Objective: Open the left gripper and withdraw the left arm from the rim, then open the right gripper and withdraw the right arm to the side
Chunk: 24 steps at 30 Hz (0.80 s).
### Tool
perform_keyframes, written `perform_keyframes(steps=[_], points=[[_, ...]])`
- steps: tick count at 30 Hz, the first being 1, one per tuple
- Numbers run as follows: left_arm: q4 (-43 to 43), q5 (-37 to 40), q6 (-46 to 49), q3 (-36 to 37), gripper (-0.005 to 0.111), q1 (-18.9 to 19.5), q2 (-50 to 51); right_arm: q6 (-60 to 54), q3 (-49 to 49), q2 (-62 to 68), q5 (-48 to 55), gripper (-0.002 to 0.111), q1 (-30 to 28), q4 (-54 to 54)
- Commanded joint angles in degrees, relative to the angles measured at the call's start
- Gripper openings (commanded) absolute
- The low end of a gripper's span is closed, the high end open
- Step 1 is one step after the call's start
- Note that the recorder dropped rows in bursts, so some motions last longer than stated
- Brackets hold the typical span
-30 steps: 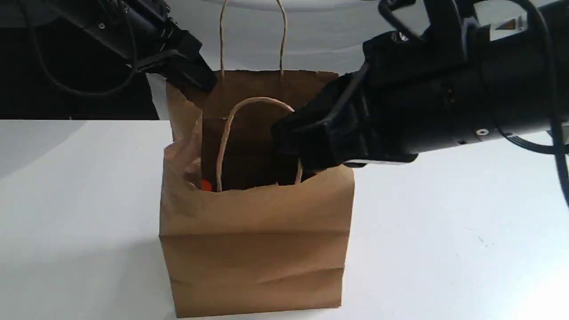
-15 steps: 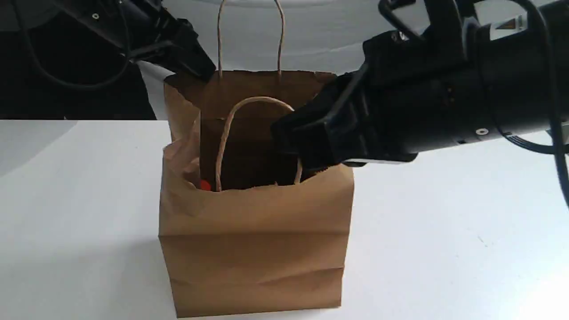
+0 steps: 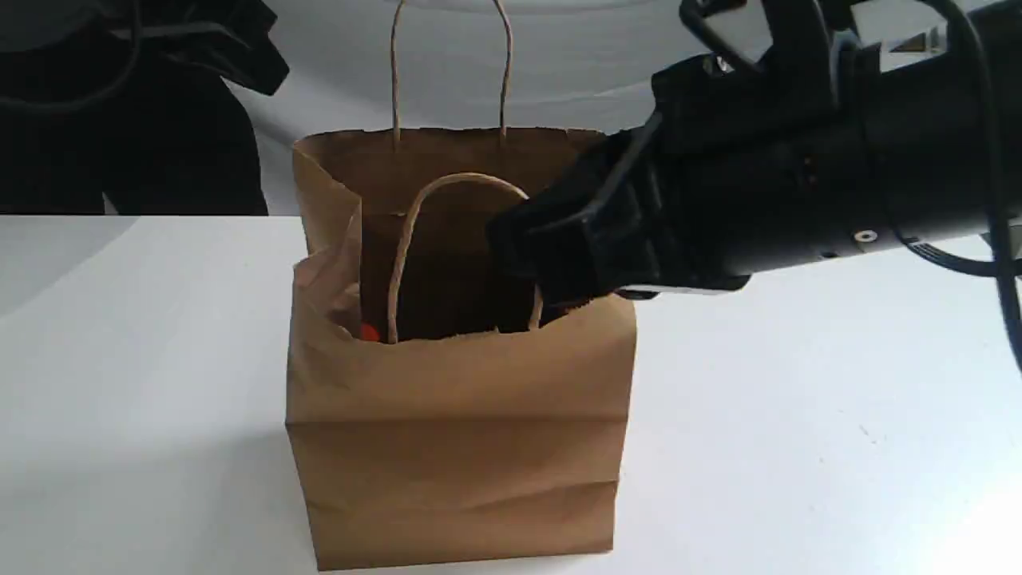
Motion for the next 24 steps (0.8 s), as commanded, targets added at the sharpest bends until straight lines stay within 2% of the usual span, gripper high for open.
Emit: perform_keyframes(steps=[1, 7, 9, 20, 24], points=[[0.06, -0.09, 0.05, -0.13, 0.0, 0.15, -1.31, 0.36, 0.45, -0.08, 0.02, 0.006, 0.15, 0.27], [0.06, -0.09, -0.14, -0.13, 0.0, 0.15, -1.86, -0.28, 0.45, -0.08, 0.02, 0.049, 0.15, 0.27], [0.06, -0.09, -0.14, -0.13, 0.0, 0.15, -1.86, -0.28, 0.45, -0.08, 0.02, 0.057, 0.15, 0.17], [0.06, -0.09, -0.12, 0.11, 0.0, 0.15, -2.56, 0.52, 0.45, -3.85, 0.73, 0.059, 0.04, -6.32], [0.06, -0.09, -0.12, 2.39, 0.0, 0.15, -5.3, 5.9, 0.45, -8.14, 2.19, 0.052, 0.04, -13.6]])
